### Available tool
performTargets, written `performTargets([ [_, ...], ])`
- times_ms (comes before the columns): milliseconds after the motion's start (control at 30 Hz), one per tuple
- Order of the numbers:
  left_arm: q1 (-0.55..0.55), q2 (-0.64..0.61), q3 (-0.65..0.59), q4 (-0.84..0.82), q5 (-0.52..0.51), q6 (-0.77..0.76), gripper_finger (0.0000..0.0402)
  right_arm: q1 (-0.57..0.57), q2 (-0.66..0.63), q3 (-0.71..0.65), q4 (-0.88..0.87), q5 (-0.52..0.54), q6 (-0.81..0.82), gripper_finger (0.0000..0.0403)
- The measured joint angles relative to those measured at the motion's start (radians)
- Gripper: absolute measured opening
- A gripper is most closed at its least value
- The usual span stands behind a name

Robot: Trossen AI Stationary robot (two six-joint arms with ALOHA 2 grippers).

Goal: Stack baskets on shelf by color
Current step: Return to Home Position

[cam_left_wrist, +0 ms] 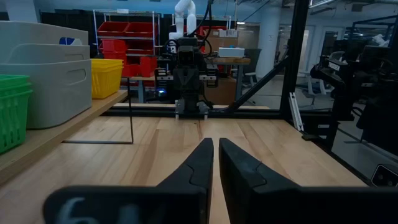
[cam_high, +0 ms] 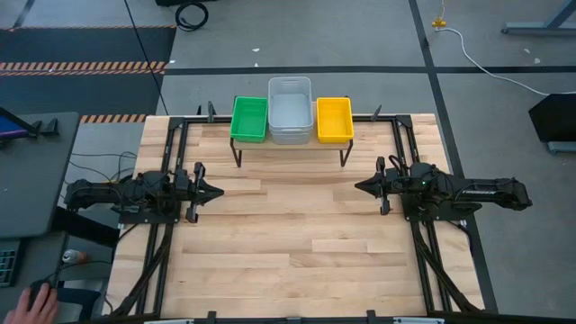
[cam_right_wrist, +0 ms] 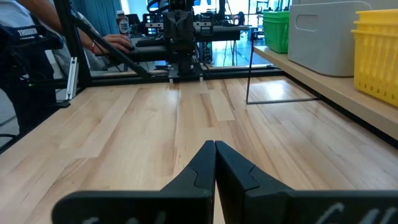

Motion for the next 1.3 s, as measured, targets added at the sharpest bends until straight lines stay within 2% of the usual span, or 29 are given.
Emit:
performTargets([
  [333,0.000,0.000,0.000,0.000,0.000,0.000,0.0023,0.000,0.000,0.000,0.000,0.000,0.000,0.0016],
  [1300,0.000,0.000,0.000,0.000,0.000,0.000,0.0036,0.000,0.000,0.000,0.000,0.000,0.000,0.0016],
])
